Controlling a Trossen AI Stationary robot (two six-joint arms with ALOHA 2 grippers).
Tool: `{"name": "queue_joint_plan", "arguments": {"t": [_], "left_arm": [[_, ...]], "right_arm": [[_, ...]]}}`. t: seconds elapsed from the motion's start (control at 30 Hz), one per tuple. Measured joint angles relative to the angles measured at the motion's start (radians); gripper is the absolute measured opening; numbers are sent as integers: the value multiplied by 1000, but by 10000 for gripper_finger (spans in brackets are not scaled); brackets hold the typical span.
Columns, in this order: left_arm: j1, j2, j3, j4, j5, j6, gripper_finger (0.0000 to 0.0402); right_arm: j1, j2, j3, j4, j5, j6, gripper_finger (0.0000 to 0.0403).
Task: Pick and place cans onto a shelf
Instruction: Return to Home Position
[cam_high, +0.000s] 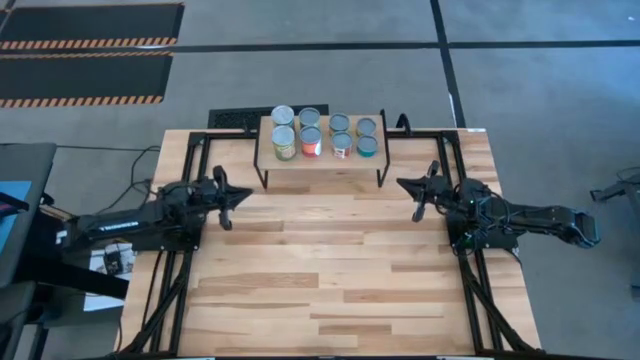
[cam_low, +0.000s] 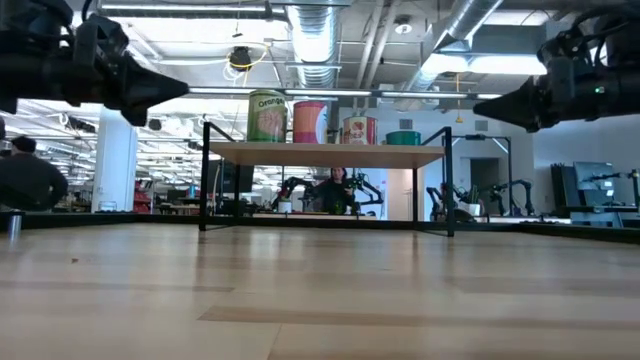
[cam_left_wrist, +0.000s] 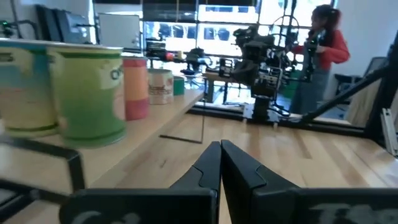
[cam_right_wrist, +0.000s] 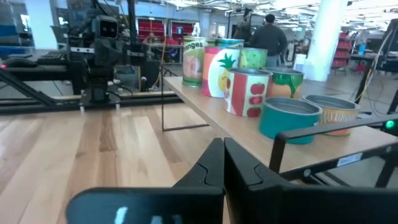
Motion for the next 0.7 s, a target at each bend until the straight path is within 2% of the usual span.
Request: {"name": "queue_joint_plan", "arguments": {"t": [0.13,0.17,0.33,0.7], "left_arm": [[0,-212,0,-235,-66,-18,0],[1,-222,2,-232,-69,-25,0],[0,-220,4,-260,-50,-7,0],[-3,-215,2,-256,-46,-17,0]], "right_arm": [[-13,0,0,-2,1,1,14],[-16,0,0,-5,1,1,14],[-43,0,0,-22,29,7,11],[-67,-12,-1,-35,15,6,23]]}}
